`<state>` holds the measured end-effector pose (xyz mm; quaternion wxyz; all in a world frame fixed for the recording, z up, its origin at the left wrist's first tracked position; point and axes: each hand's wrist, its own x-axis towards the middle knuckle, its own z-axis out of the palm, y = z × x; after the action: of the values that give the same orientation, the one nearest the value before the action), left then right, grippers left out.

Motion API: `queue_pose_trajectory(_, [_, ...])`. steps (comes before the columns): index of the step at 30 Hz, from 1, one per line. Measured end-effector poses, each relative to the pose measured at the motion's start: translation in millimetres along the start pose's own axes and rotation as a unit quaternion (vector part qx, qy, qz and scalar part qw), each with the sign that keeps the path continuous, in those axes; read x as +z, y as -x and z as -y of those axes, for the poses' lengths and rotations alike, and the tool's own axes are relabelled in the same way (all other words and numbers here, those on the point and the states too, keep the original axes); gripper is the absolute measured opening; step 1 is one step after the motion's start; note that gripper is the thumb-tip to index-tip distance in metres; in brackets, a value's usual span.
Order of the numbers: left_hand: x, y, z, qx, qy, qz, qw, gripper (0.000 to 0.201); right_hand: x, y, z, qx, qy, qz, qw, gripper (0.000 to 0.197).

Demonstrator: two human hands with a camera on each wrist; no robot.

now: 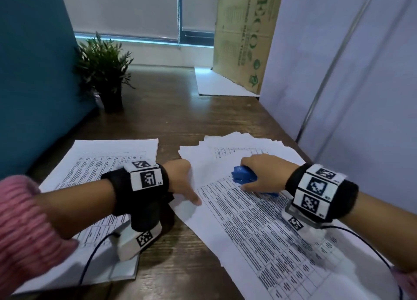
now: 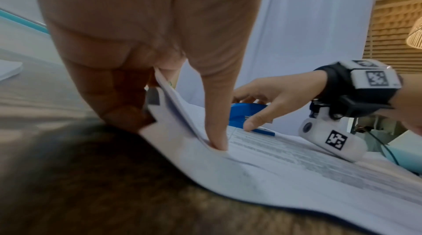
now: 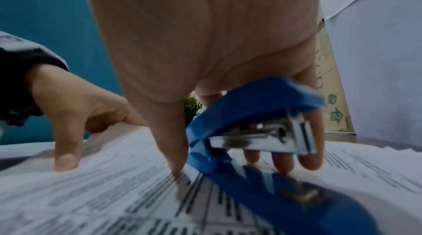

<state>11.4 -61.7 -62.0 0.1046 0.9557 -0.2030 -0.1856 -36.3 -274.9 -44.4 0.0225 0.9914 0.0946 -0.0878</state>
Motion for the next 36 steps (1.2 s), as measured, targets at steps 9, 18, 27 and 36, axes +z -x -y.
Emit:
queue_pose_trajectory(9, [1.8, 13.3, -1.1, 0.054, 0.077, -0.038, 0.995, 0.058, -10.3, -5.6, -20.1, 0.064, -0.032, -0.062, 0.995, 0.022])
queue_pose_trajectory(18, [-39.2, 38.6, 17.8, 0.114, 0.168, -0.167, 0.965, 0.054, 0.4, 2.6, -75.0, 0.214, -0.009, -0.037, 0.976, 0.031])
queue_pose_trajectory(27, [-90.4, 73.0, 19.3, 0.164, 0.178, -0.252, 0.937, 0.053, -53.7, 22.1, -41.6, 0.086, -0.572, -0.194, 0.793, 0.052])
queue_pose_trajectory(36, [-140.4, 111.0, 7.5, 0.242, 0.351, -0.374, 0.824, 0.051, -70.4, 41.2, -22.0, -0.027, -0.581, -0.277, 0.765, 0.035])
